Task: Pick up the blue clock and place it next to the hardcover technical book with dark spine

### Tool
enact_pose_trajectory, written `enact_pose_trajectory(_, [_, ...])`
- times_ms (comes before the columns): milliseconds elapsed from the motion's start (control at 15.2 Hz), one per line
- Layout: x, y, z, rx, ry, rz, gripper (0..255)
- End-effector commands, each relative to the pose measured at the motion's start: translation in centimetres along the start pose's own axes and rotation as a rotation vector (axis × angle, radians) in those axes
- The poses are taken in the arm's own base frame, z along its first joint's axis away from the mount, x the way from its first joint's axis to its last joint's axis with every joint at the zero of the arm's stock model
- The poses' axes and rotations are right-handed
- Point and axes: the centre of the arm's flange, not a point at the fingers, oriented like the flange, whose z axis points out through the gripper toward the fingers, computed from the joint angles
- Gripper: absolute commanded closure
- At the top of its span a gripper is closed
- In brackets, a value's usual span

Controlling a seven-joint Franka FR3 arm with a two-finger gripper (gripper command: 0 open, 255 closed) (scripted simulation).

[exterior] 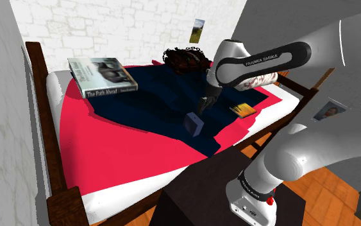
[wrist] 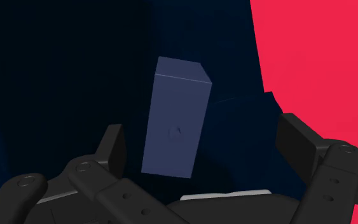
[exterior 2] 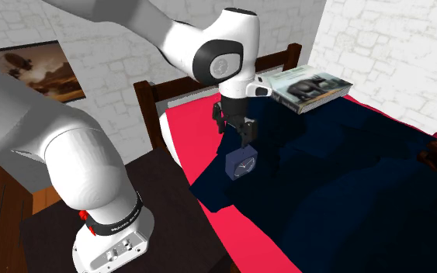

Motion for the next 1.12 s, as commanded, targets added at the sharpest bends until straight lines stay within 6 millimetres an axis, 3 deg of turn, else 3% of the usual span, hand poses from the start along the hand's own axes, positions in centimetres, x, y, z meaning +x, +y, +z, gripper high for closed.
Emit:
enact_pose_trajectory(0, [0.8,0.6,2.7,0.007,0.011,0.016,0])
enact_pose_trajectory(198, [2.0,1.5,6.3,0.02,0.023,0.039,0])
enact_pose_trajectory(726, [2.2,1.5,10.6,0.022,0.025,0.043,0])
enact_pose_trajectory(1056, [2.2,1.5,10.9,0.022,0.025,0.043,0])
